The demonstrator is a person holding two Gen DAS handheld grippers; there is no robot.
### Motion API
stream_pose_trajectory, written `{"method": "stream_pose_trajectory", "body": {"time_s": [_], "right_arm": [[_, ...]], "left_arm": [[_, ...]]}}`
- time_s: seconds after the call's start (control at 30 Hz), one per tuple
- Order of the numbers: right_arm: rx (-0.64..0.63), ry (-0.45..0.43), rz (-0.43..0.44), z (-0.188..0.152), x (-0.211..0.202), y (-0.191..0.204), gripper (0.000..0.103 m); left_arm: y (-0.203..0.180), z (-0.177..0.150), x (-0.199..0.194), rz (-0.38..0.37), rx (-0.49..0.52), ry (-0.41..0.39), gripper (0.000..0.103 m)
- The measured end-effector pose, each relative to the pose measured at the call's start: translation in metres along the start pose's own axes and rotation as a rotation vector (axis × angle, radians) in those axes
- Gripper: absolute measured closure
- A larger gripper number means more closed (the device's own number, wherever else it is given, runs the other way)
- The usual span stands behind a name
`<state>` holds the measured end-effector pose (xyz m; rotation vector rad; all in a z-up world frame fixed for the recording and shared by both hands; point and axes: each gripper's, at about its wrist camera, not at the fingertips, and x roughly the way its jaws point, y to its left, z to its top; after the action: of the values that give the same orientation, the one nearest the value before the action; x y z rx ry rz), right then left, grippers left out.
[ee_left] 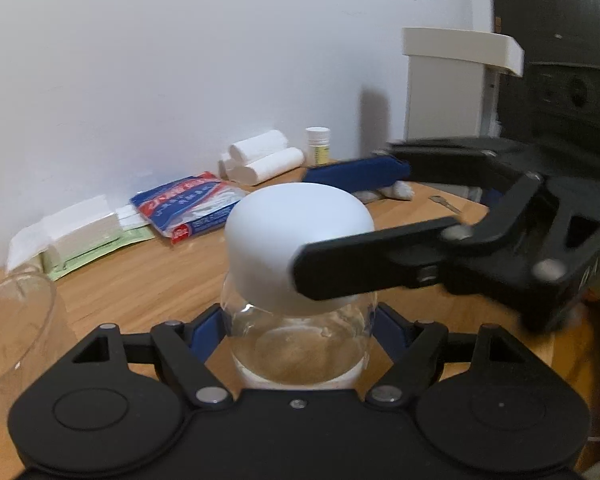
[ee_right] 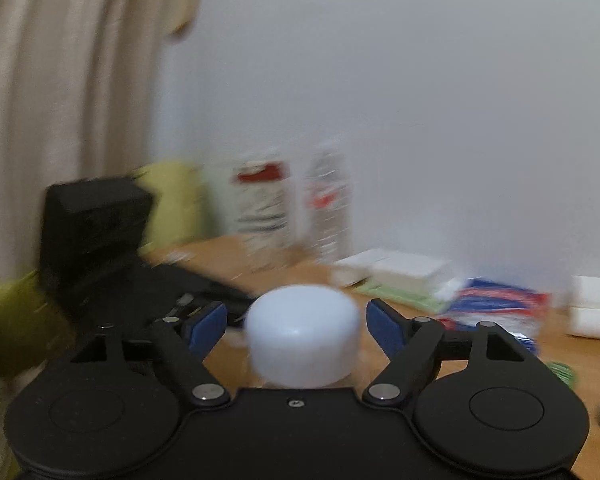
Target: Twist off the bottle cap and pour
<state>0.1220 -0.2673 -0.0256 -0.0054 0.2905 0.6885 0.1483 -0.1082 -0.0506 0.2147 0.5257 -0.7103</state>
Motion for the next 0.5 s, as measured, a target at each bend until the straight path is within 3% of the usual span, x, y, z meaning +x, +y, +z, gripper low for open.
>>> {"method": "stream_pose_trajectory", "body": {"time_s": [0.03, 0.27, 0.4, 0.5], "right_arm": [[0.037, 0.011, -0.054, 0.0, 0.001, 0.007, 0.021], [0.077, 0.045, -0.185, 0.008, 0.002, 0.033, 0.022], [0.196, 0.088, -0.213, 0.014, 0.006, 0.028, 0.024], [0.166, 0.093, -0.231, 0.013, 0.009, 0.033, 0.025]], "left_arm": [[-0.004, -0.001, -0.001, 0.026, -0.005, -0.002, 0.024], [-0.014, -0.002, -0.003, 0.083, -0.009, -0.006, 0.023], [-0.018, -0.002, -0.001, 0.105, -0.013, -0.001, 0.023], [-0.018, -0.001, -0.001, 0.111, -0.013, 0.002, 0.023]]}}
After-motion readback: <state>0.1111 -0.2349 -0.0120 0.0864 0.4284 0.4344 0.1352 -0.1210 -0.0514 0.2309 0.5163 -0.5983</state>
